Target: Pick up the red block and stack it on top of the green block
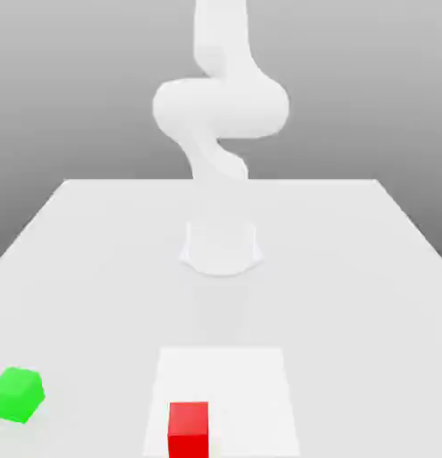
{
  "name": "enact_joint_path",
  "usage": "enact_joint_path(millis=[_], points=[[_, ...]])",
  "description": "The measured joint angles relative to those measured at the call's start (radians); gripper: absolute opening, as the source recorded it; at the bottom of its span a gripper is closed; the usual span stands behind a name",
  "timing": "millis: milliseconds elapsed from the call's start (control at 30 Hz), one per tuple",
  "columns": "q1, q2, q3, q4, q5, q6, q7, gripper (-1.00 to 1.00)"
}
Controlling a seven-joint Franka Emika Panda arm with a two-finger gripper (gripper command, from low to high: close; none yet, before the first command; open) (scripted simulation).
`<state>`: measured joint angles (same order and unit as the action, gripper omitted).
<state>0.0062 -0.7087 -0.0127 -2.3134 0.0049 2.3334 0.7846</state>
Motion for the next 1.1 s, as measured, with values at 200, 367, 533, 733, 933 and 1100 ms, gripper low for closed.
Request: enact_joint_path(millis=[200, 367, 533, 733, 933, 1100], points=[[0.015, 0.224, -0.031, -0.033, 0.014, 0.081, -0.04, 0.0], [0.021, 0.405, -0.051, -0.059, 0.029, 0.147, -0.074, 0.0], [0.02, 0.586, -0.063, -0.086, 0.042, 0.213, -0.108, 0.0], [0.008, 0.803, -0.069, -0.118, 0.046, 0.293, -0.139, 0.0], [-0.007, 1.02, -0.061, -0.122, 0.054, 0.414, -0.163, 0.0], [-0.016, 1.091, -0.049, -0.112, 0.065, 0.473, -0.171, -1.0]])
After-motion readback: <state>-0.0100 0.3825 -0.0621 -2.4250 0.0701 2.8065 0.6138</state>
